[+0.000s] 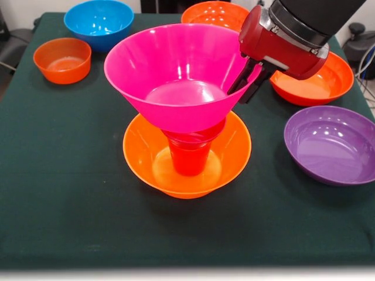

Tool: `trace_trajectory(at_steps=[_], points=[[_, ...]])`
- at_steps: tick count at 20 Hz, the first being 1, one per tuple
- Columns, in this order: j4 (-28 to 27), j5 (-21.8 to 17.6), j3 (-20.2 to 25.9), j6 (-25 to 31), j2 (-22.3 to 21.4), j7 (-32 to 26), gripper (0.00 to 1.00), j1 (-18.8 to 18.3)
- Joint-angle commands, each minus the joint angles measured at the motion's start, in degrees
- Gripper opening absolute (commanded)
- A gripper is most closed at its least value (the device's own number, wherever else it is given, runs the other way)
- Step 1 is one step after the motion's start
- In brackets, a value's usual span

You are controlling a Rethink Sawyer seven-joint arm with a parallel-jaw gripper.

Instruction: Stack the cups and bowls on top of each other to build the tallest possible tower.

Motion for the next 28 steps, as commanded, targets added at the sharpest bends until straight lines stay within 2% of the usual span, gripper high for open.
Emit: trace_trajectory(at_steps=[1, 8, 28], points=[[1.1, 0.9, 2.6, 3.0, -0.7, 8.9, 0.00, 1.5], [-0.5, 1.2, 2.3, 4.2, -0.1, 8.9, 0.00, 1.4], [0.3, 1.5, 1.9, 4.2, -0.4, 9.2, 0.00, 1.7]])
